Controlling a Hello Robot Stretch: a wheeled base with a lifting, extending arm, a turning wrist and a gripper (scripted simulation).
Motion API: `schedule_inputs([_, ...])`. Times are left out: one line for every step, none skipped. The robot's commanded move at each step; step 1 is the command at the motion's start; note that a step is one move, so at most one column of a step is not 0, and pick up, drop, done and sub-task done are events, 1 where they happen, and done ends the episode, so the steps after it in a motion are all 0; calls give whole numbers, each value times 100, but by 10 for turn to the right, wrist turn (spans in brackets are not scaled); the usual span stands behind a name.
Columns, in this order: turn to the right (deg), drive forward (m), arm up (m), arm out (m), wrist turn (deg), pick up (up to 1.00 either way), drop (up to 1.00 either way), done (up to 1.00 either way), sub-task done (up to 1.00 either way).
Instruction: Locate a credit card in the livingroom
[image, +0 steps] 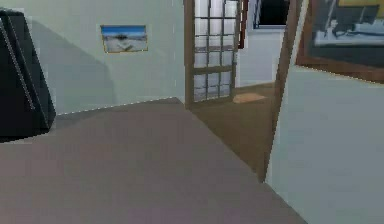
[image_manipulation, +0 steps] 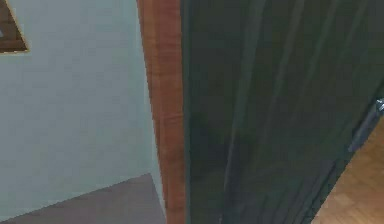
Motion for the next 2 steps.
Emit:
schedule_inputs([0, 100, 0, 0, 0, 0, 0, 0, 0])
schedule_inputs([0, 45, 0, 0, 0, 0, 0, 0, 0])
